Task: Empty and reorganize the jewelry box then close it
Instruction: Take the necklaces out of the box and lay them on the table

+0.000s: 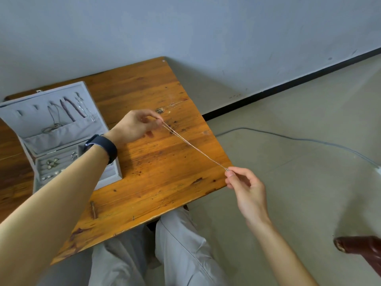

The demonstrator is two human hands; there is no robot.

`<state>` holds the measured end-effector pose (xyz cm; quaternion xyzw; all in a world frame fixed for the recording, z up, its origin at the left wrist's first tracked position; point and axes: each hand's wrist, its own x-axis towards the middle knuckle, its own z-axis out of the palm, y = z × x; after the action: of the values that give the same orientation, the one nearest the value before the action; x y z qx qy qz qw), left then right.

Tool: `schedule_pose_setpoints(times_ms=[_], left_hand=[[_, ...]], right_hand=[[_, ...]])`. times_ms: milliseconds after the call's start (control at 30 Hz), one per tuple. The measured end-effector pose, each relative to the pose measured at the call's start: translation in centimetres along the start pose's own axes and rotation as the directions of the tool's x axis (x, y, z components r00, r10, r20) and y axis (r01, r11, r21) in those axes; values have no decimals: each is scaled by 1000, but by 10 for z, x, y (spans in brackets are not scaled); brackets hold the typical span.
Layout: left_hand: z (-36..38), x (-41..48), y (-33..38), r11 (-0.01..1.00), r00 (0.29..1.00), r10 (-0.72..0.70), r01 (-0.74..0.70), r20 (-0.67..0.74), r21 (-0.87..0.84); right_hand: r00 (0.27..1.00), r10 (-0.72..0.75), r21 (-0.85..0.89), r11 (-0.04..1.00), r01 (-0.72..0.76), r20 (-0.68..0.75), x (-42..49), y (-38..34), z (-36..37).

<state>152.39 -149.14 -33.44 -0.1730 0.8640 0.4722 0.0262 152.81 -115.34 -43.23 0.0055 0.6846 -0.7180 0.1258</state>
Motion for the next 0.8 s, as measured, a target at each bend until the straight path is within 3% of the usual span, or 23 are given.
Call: schedule_pose_setpoints(times_ms=[100,167,600,667,700,733,800], left_hand=[[4,-4,-9,887,968,-120,205,222,-414],[7,-7,-14,805,957,-129,254,260,-536],[2,-14,-26,794,985,-162,163,54,-586],[-4,-11,-25,854,986,-154,167,66,-493],[-6,-9,-23,923,988,-144,154,53,-353],[-7,-7,-22,982,991,-130,131,18,-136],[-5,0,-19,963,996,-56,72,-69,259]], right_hand=[[1000,10,9,1000,-10,-17,-3,2,-5],[999,21,23,1000,-21,-24,-6,3,-6],[1000,22,-13,1000,-22,21,-25,1,8],[999,19,-25,1000,-18,27,-27,1,9],[999,16,-39,999,-15,31,-27,1,10],[999,9,-63,998,-7,35,-28,1,12],[999,-28,-153,988,33,34,-31,3,17]])
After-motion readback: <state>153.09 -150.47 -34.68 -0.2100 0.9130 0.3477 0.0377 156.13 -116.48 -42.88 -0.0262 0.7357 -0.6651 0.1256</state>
